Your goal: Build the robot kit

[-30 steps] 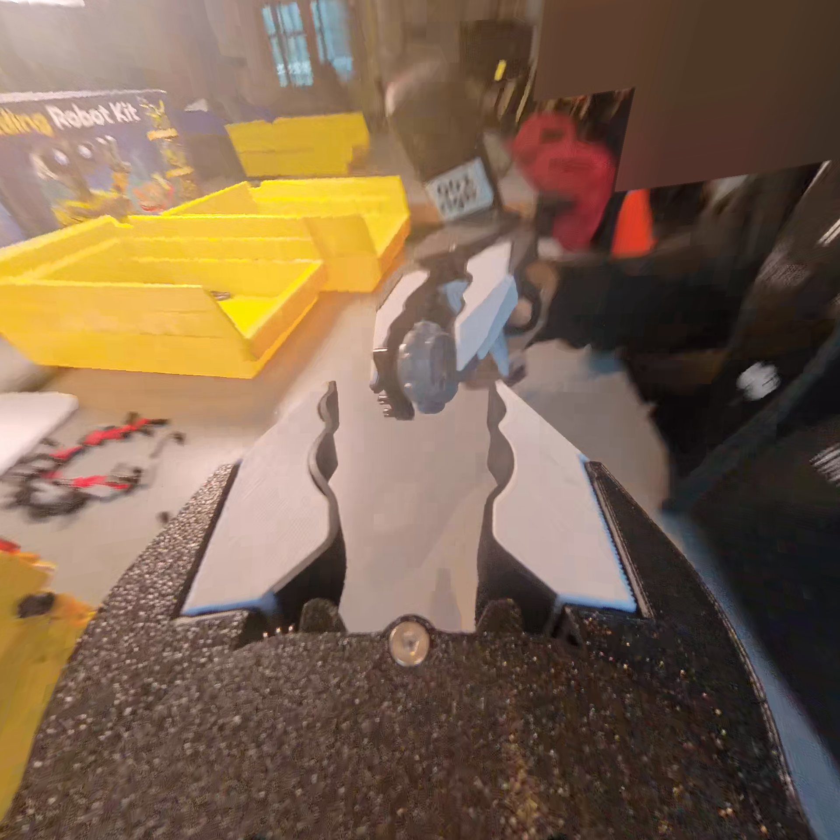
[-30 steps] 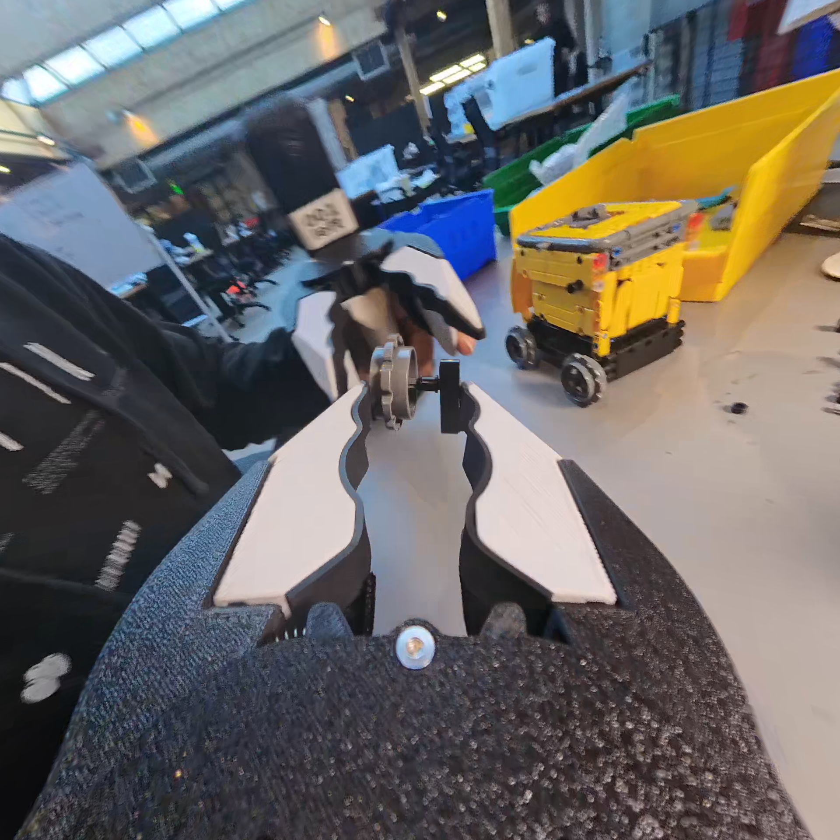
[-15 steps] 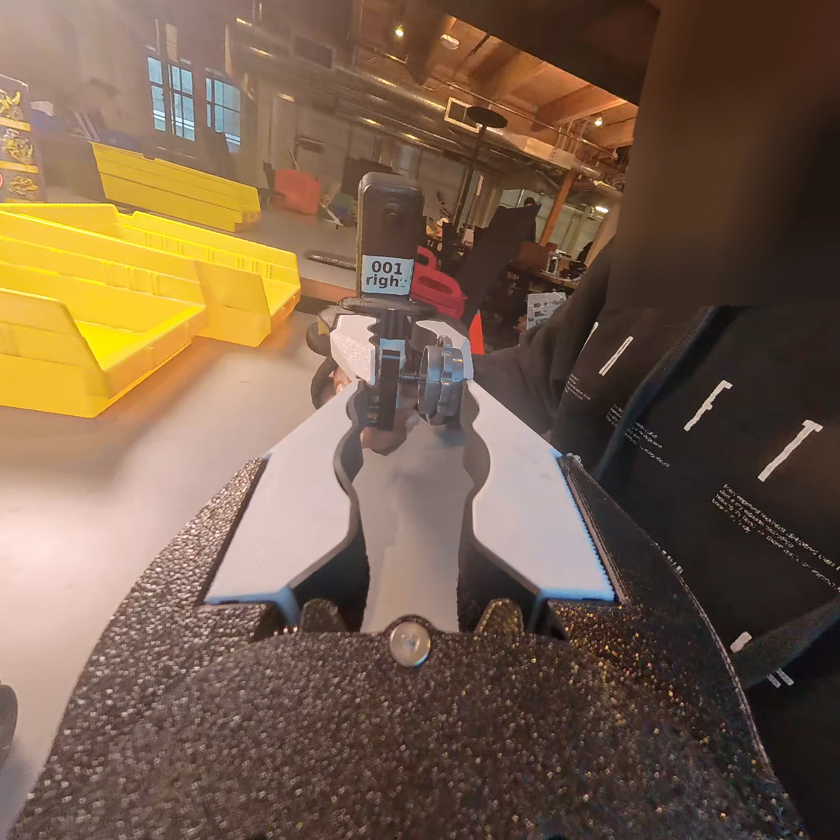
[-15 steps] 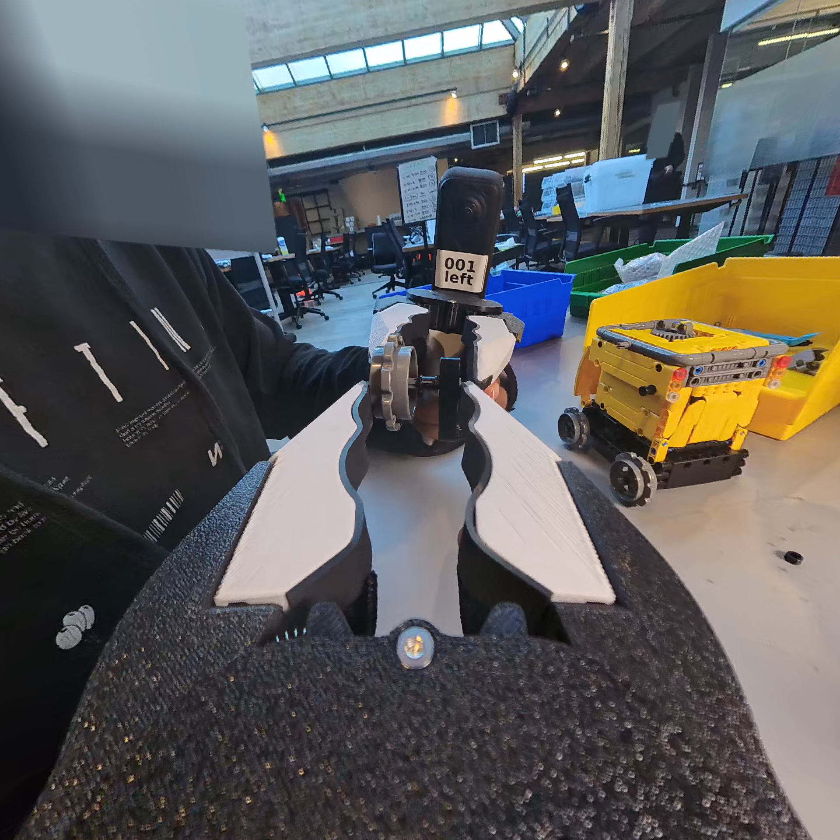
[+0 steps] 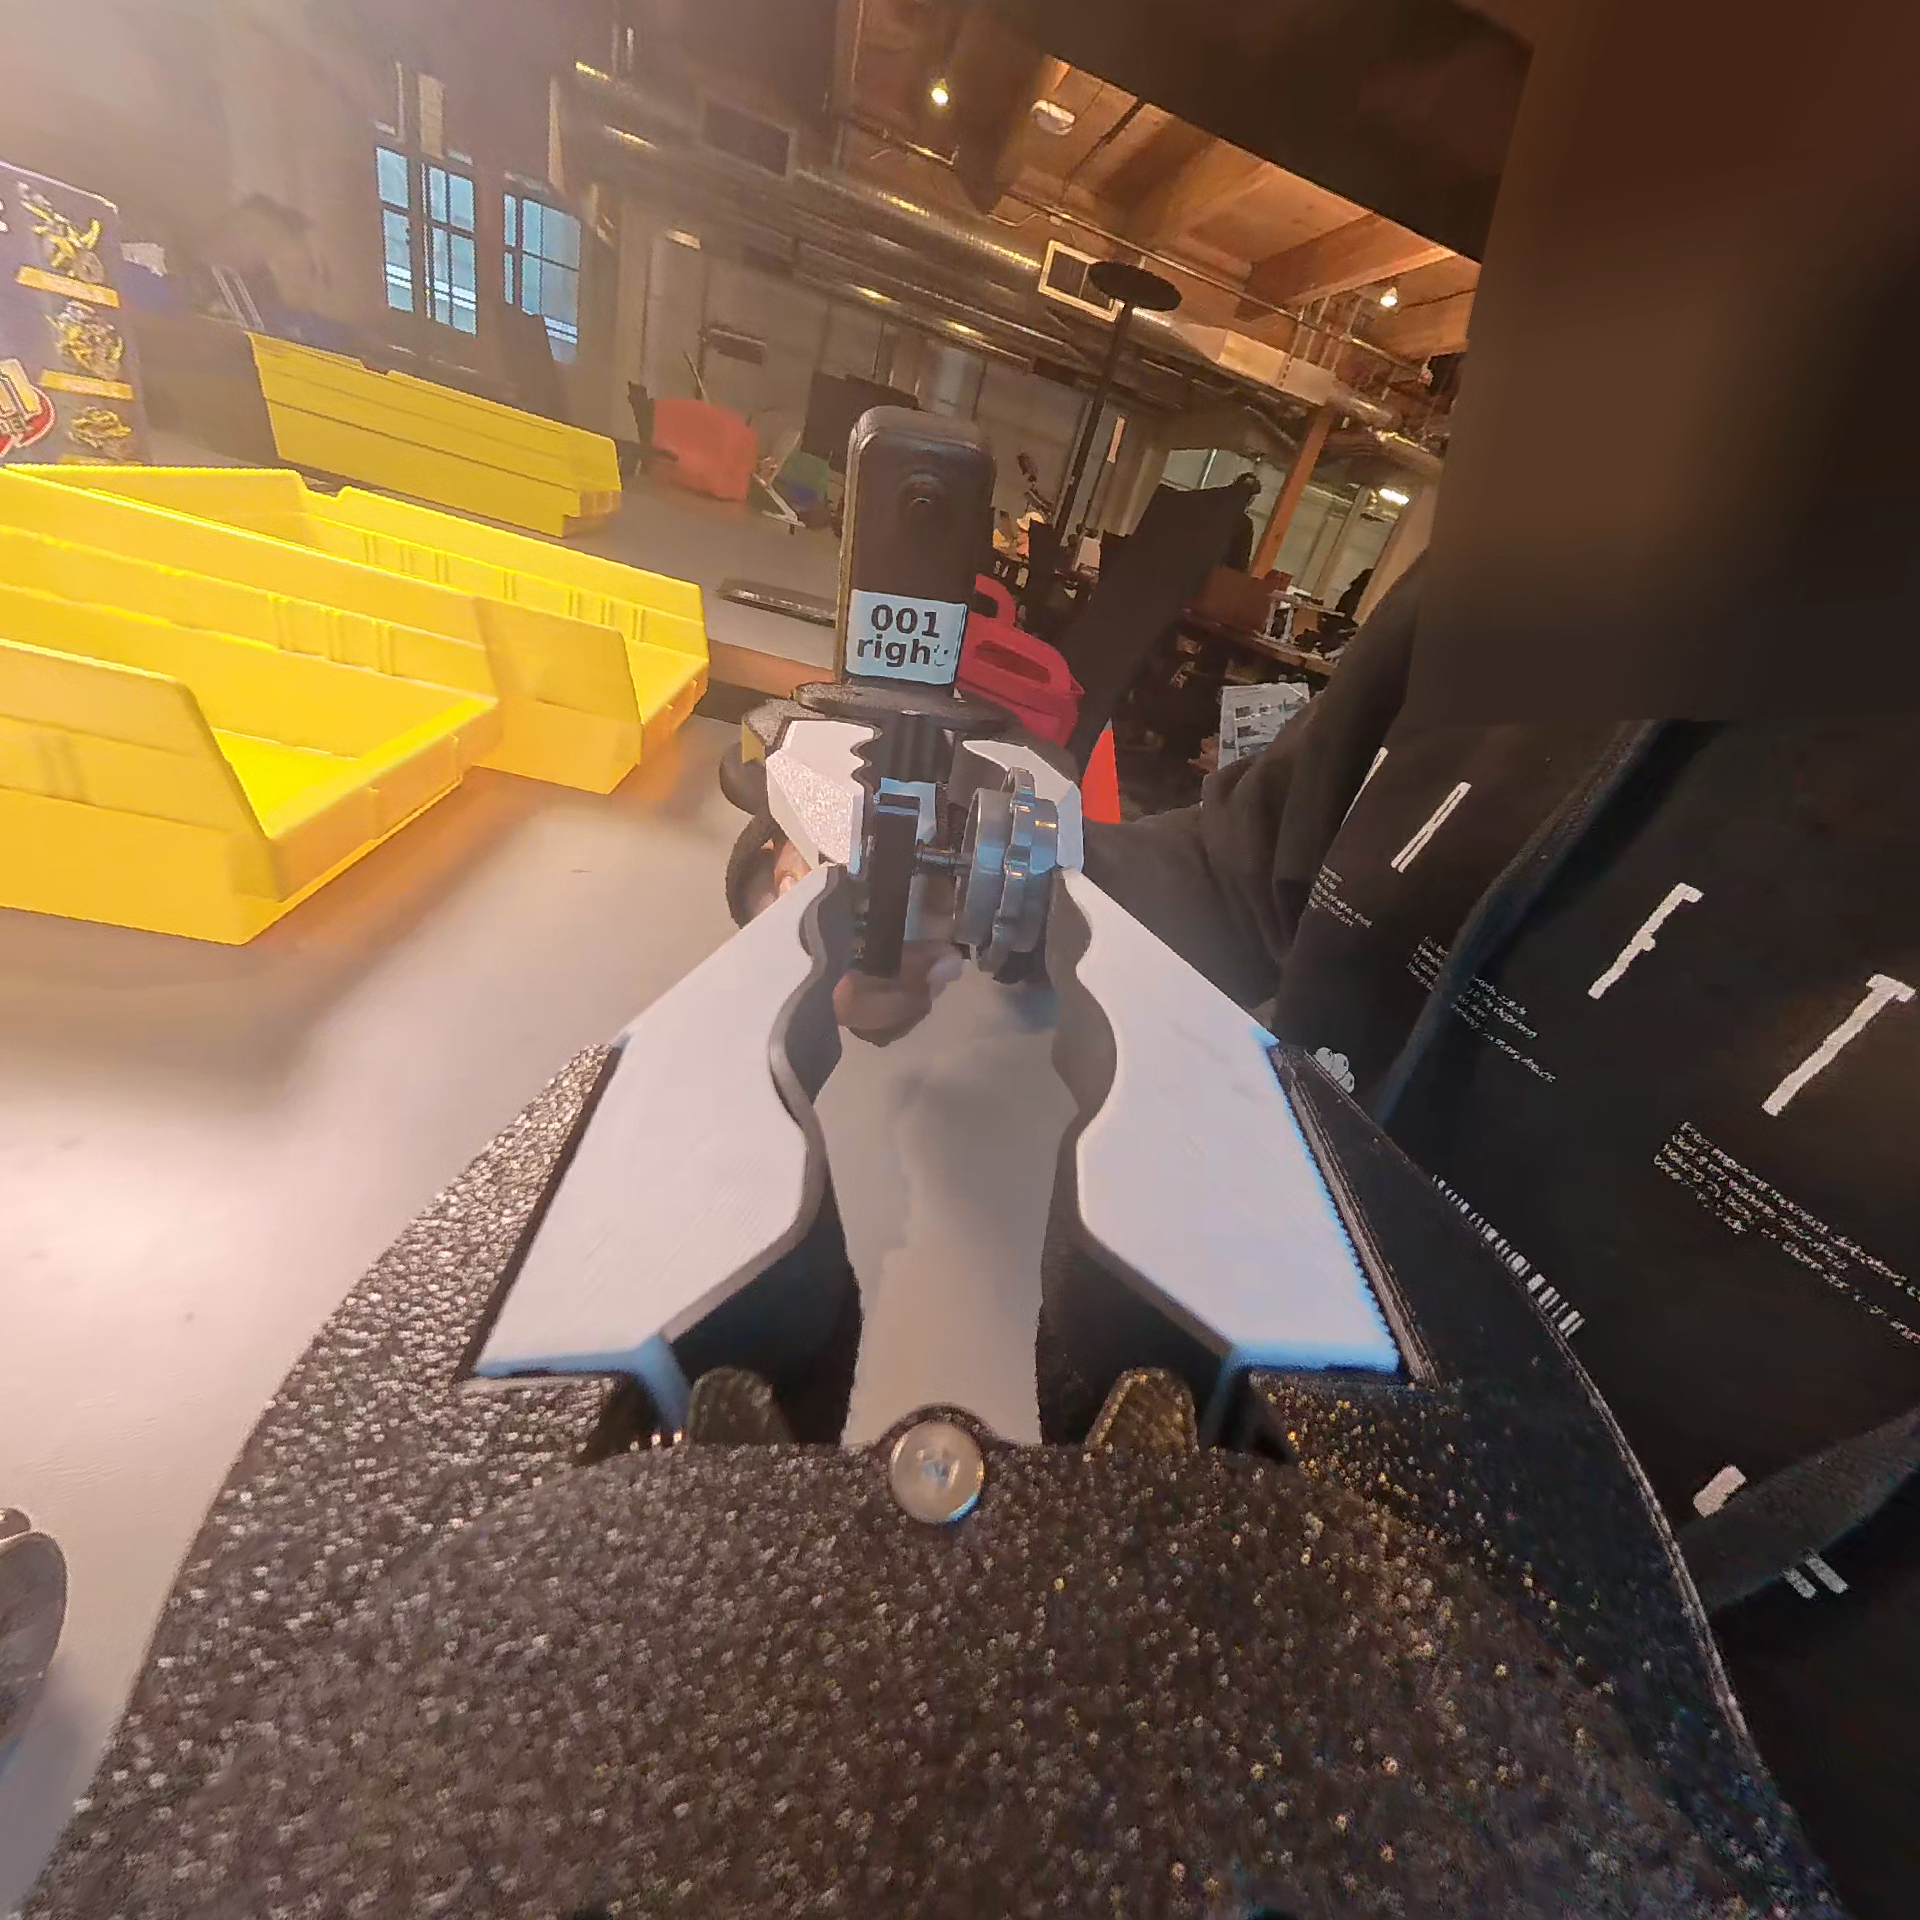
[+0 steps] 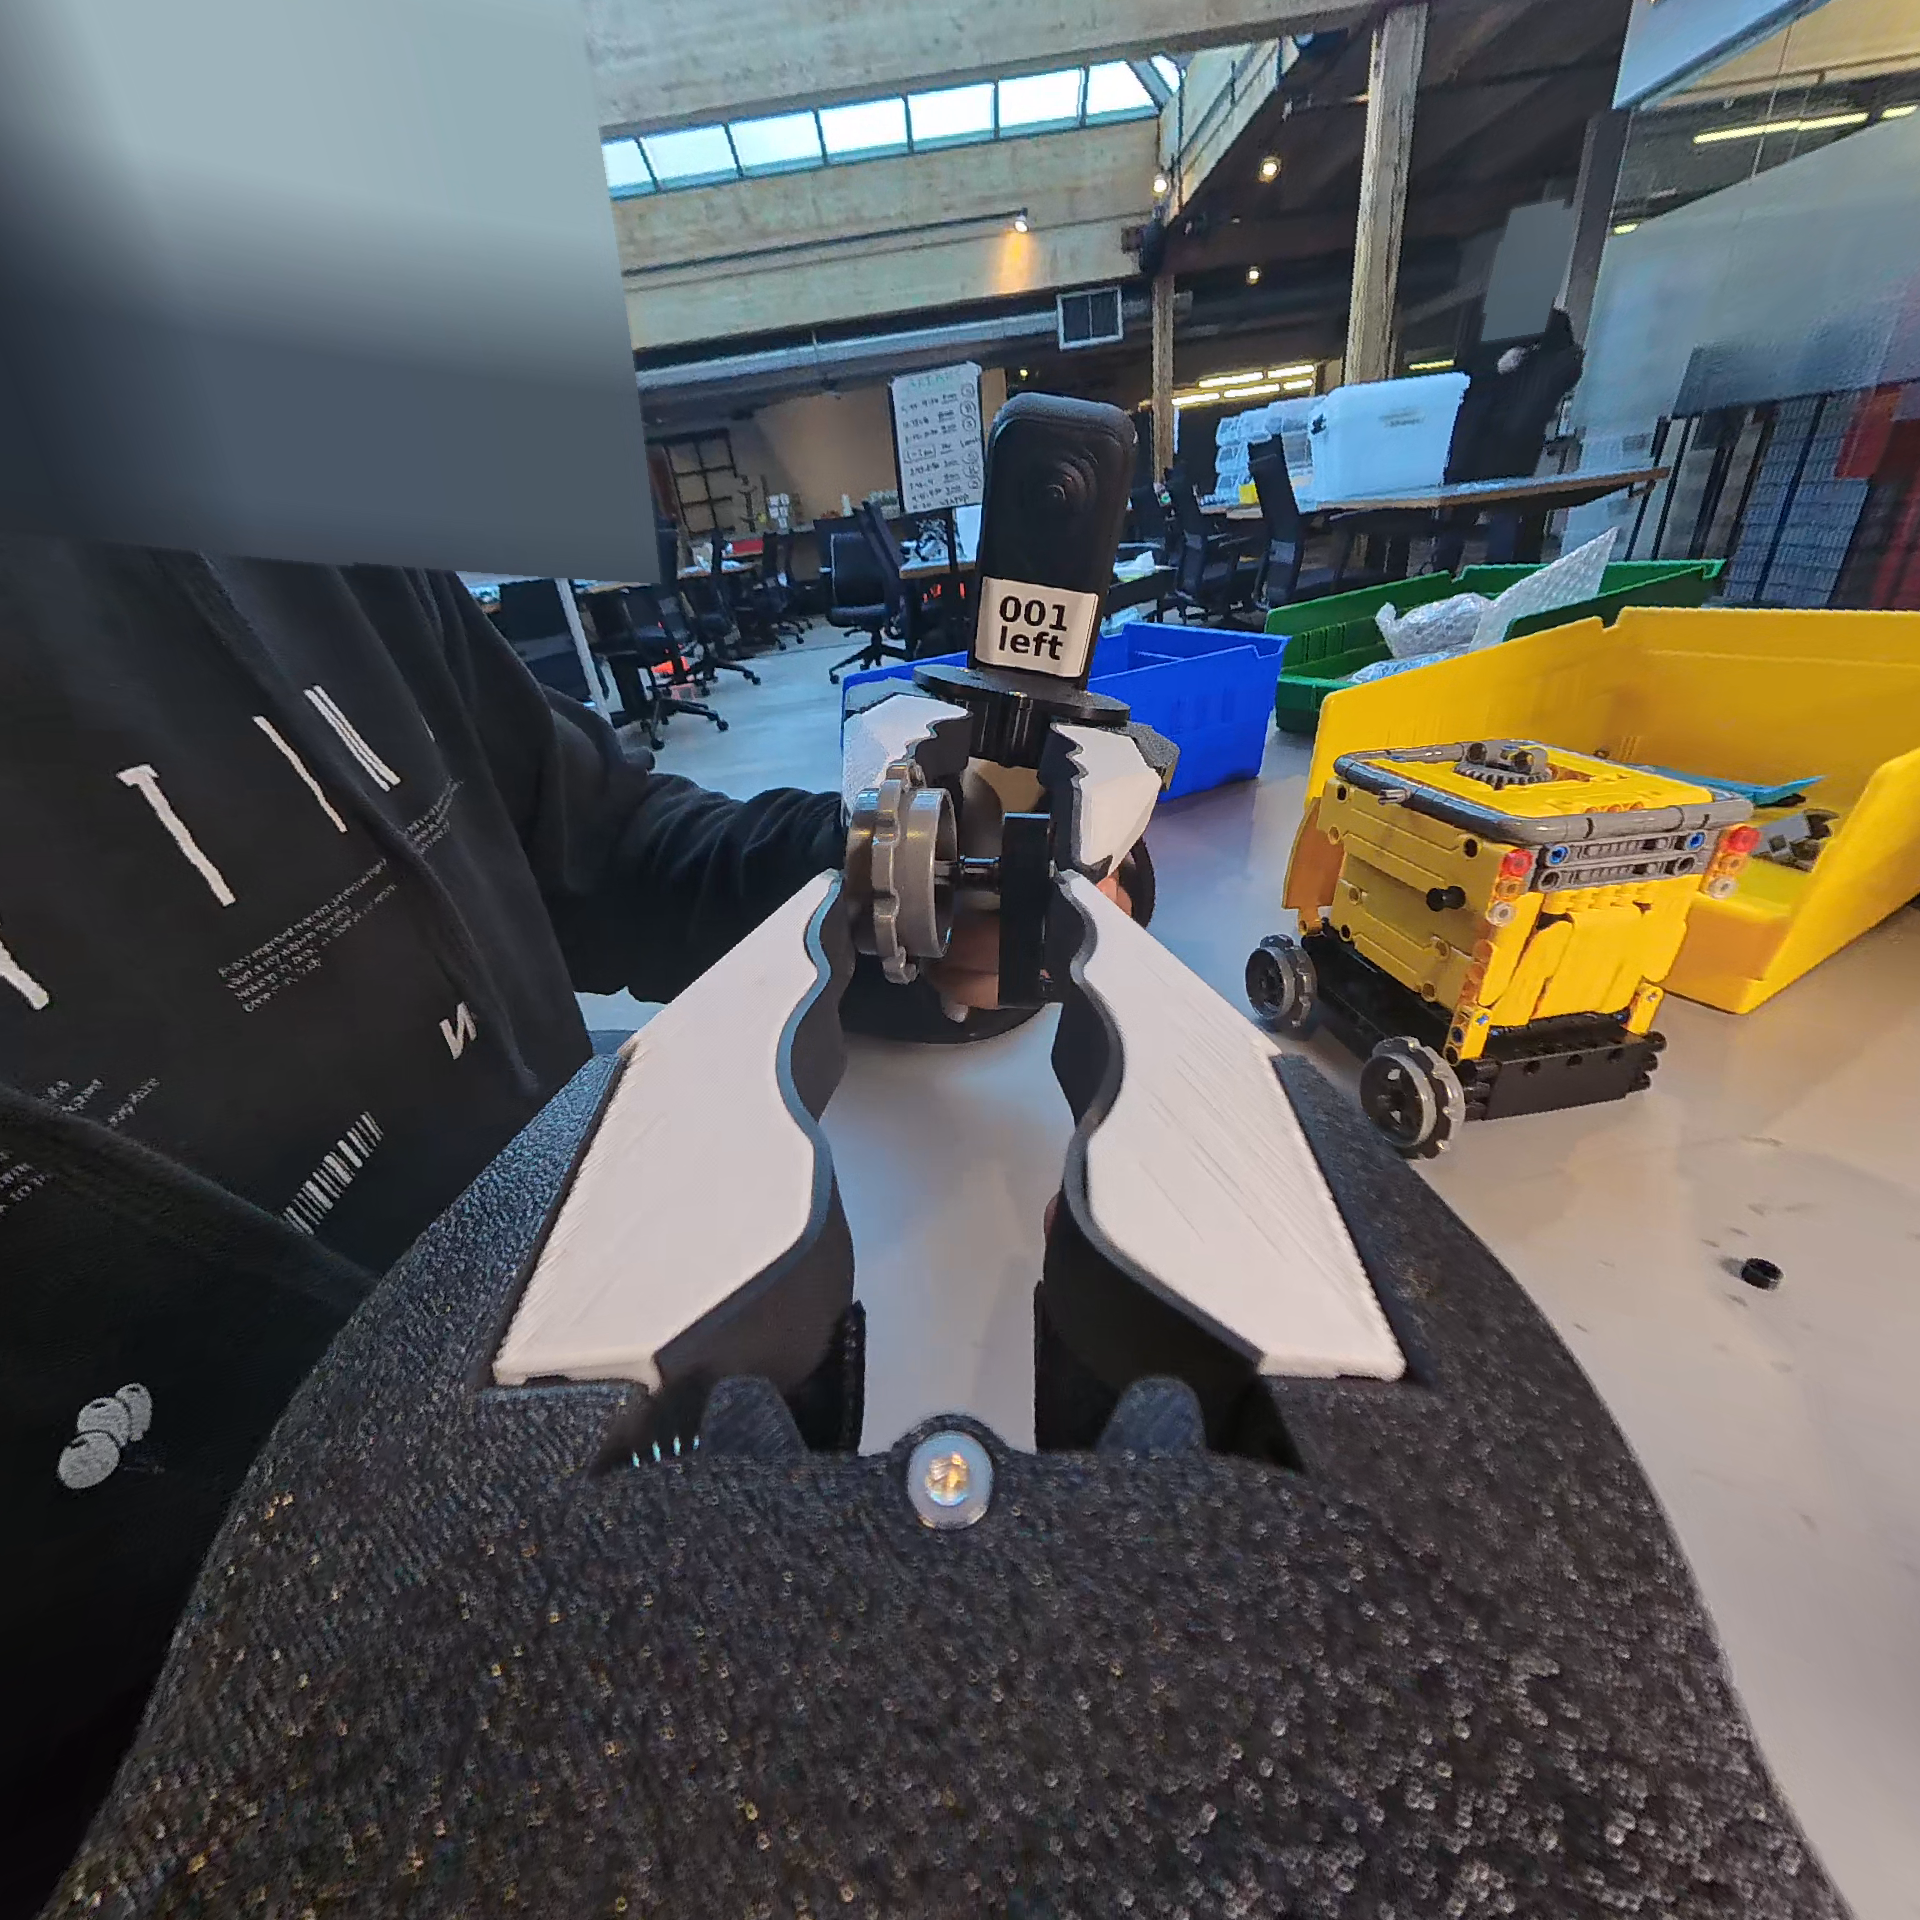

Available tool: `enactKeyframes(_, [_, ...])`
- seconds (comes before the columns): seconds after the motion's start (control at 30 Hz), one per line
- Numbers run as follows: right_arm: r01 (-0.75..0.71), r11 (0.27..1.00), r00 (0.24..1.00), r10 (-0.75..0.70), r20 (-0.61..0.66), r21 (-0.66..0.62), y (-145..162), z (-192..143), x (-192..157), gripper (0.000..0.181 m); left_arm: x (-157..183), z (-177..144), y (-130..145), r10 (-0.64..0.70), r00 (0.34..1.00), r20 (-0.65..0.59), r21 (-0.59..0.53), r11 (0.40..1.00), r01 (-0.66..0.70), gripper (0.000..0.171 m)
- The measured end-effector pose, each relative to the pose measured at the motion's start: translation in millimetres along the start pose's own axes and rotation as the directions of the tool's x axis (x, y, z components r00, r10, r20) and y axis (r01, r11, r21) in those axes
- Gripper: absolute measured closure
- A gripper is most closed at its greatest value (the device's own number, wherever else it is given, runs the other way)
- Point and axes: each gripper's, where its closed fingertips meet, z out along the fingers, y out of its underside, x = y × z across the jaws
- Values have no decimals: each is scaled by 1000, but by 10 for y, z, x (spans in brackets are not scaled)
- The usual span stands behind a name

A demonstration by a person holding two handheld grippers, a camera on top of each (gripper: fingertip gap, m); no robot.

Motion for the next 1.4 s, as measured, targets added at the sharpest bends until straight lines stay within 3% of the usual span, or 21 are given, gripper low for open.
enactKeyframes(0.2, [-4,1000,1000,4,-16,1,10,-26,28,146,-6,-4,8,3,1000,9,1,1000,-3,140])
enactKeyframes(0.23, [-1,1000,1000,1,-32,-9,37,-36,68,146,30,4,7,6,1000,-9,6,1000,-6,159])
enactKeyframes(0.47, [6,1000,1000,-6,-18,18,-5,-61,50,146,38,30,-10,24,1000,-16,11,1000,-23,159])
enactKeyframes(0.57, [-14,1000,999,15,-37,21,-2,-49,90,145,-18,15,-35,38,999,17,30,999,-38,154])
enactKeyframes(0.67, [-1,1000,999,2,-35,24,1,-45,75,145,-95,-1,-15,68,995,72,13,998,-69,135])
enactKeyframes(0.77, [17,1000,1000,-17,-15,25,-6,-29,9,144,-54,16,18,40,999,33,14,999,-40,128])
enactKeyframes(1.23, [90,994,996,-91,4,65,-18,-12,-94,144,67,66,83,-98,987,-127,12,995,100,125])
enactKeyframes(1.4, [17,993,1000,-20,25,115,-45,-26,-110,144,86,89,82,-96,984,-147,-11,995,96,125])
